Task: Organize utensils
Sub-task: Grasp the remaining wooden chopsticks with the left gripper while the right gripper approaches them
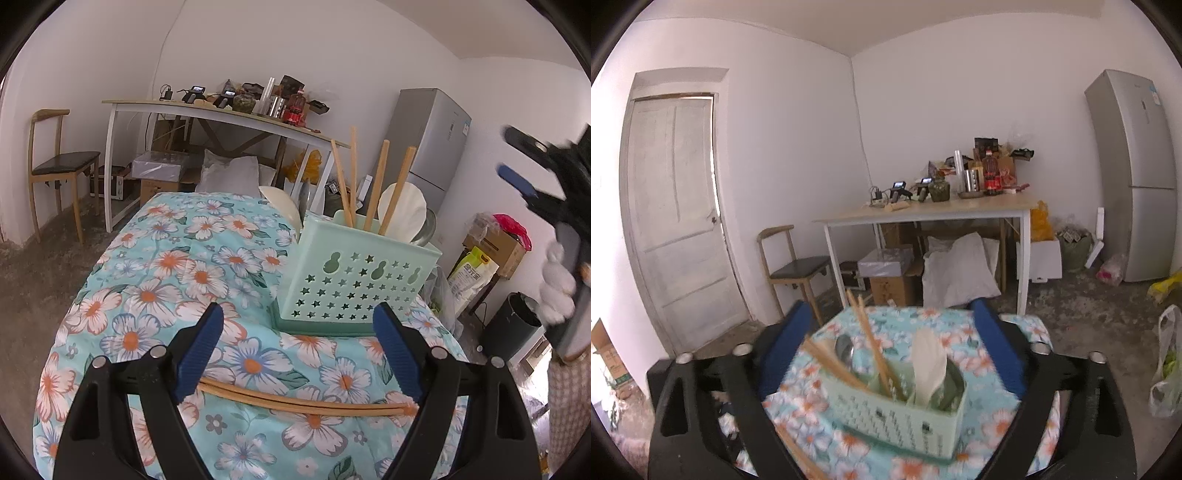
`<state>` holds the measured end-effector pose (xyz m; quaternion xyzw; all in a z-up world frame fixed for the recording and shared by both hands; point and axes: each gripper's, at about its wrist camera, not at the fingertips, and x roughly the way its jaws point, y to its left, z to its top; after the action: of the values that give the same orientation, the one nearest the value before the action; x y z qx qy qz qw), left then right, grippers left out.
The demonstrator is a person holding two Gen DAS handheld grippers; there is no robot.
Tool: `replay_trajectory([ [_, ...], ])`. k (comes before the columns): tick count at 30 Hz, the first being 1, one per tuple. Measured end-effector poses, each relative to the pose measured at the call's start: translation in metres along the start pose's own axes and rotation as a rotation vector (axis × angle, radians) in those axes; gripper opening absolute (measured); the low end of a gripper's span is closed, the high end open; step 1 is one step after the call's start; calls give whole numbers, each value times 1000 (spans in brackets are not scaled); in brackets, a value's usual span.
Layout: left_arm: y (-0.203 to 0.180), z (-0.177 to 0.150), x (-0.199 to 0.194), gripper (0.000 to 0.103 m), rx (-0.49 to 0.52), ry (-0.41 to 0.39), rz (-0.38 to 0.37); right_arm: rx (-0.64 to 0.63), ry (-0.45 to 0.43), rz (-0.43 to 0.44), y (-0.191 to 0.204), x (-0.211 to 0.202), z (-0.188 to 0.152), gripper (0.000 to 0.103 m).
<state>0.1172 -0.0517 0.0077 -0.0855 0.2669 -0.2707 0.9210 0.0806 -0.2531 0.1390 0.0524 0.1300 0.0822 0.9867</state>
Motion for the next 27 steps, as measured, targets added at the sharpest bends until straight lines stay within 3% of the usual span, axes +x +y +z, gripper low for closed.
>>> replay_trajectory([
  [6,-3,-2,-4,87,1,1,15,54,102,-69,-4,-14,-39,95],
  [12,2,-14,-6,89,-13,30,57,231,325,-179,-24,2,-108,95],
  [16,6,-30,3,89,-17,122,85,299,476,-241,-31,18,-156,95],
  [23,7,-51,20,89,-55,225,102,427,576,-231,-47,18,-216,95],
  [27,17,-54,30,77,-151,268,85,395,532,-223,-42,9,-222,95],
])
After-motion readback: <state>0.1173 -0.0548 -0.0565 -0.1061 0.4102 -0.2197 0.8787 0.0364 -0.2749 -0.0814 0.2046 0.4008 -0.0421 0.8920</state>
